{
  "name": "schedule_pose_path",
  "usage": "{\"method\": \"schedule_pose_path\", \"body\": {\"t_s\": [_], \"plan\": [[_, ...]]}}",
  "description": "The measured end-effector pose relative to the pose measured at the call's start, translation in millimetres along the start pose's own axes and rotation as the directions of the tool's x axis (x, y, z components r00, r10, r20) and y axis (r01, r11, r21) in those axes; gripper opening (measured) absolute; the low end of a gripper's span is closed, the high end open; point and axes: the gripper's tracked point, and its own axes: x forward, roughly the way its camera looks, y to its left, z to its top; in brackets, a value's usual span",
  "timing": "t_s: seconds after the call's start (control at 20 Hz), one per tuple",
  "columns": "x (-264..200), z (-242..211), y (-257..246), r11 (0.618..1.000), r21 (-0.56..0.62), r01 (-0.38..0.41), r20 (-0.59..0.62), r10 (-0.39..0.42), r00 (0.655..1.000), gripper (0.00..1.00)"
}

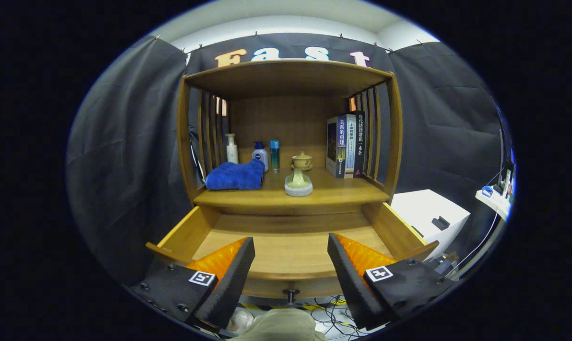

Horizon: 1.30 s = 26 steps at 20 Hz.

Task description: Pull open the drawer, take out the items inside it, and place them on the countertop above the cabinet.

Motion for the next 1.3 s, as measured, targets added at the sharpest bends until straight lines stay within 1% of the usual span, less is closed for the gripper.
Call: {"method": "schedule_pose_path", "body": {"t_s": [0.3, 0.7, 1.3], "plan": [[-2.4, -37.2, 2.7, 1.000, -0.022, 0.014, 0.005, -0.014, 1.000, 0.99], [9.6, -67.8, 2.8, 0.999, -0.026, 0.045, -0.006, -0.045, 0.999, 0.99], [18.5, -65.6, 4.5, 0.998, -0.033, 0.056, 0.048, -0.054, 0.997, 0.96]]}}
